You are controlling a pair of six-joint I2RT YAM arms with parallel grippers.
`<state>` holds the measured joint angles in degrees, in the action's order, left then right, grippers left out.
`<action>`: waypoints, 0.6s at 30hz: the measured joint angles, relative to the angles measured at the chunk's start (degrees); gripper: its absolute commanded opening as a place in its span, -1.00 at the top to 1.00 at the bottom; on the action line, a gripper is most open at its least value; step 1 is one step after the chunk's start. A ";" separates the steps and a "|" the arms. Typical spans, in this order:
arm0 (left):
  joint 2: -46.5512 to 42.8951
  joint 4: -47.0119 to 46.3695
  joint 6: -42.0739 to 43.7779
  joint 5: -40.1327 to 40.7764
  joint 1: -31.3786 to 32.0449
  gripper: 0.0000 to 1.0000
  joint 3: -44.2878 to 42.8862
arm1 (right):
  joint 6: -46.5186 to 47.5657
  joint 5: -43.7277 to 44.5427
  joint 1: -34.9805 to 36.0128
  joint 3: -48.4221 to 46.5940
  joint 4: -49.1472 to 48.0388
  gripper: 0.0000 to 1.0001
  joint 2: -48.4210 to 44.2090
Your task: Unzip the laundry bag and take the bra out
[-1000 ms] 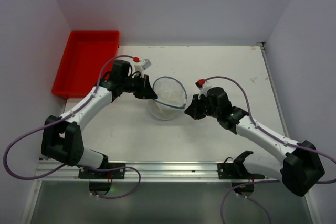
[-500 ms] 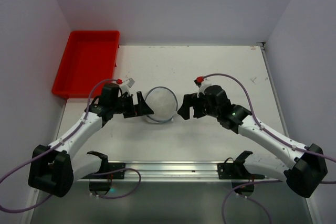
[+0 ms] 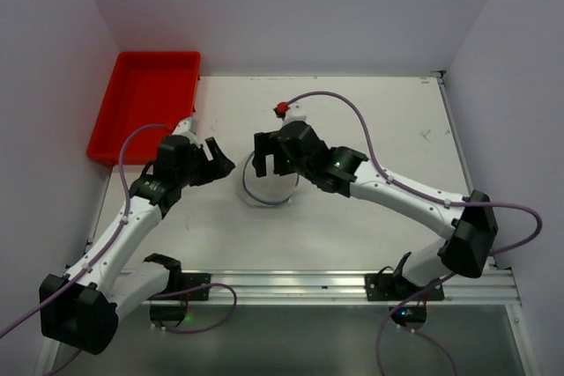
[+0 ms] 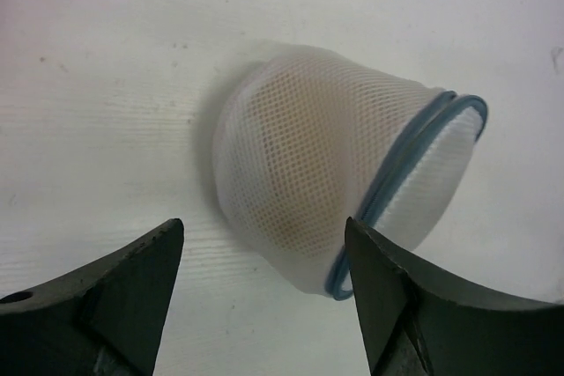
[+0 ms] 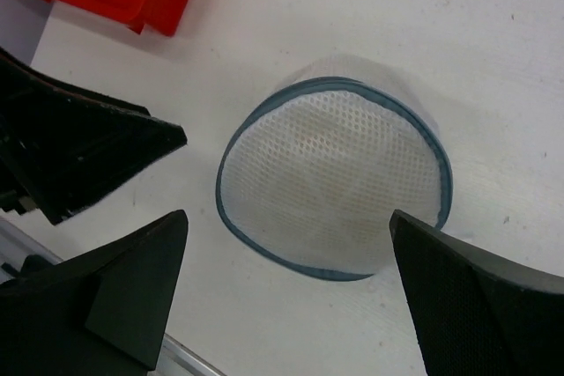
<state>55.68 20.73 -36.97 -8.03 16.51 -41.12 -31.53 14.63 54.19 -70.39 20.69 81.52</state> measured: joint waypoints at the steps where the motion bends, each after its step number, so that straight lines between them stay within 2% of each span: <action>1: 0.37 0.59 -0.02 1.49 -0.04 -0.51 0.07 | -0.61 1.92 0.96 -3.28 1.05 -0.97 2.84; 5: 2.01 -1.38 -1.07 4.11 -0.07 -0.44 2.95 | -2.78 8.55 3.56 -13.92 5.64 -0.97 12.74; 9: 9.57 -5.70 -3.02 4.26 -0.07 -0.31 6.14 | -4.79 13.07 4.76 -21.64 10.71 -0.97 20.65; 13: 18.21 -10.56 -5.05 4.59 -0.07 -0.02 6.82 | -6.58 16.39 4.83 -26.18 15.04 -0.97 25.64; 16: 24.00 -15.39 -7.08 4.72 -0.07 0.16 6.97 | -7.69 18.38 4.83 -26.51 17.59 -0.83 26.97; 18: 26.99 -18.01 -8.55 4.59 -0.07 0.27 6.97 | -8.13 19.10 4.83 -26.49 18.86 -0.57 27.10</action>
<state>82.67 2.72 -45.52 -3.44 16.45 -34.15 -39.66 33.74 59.02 -96.88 39.55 108.62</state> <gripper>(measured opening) 0.419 0.884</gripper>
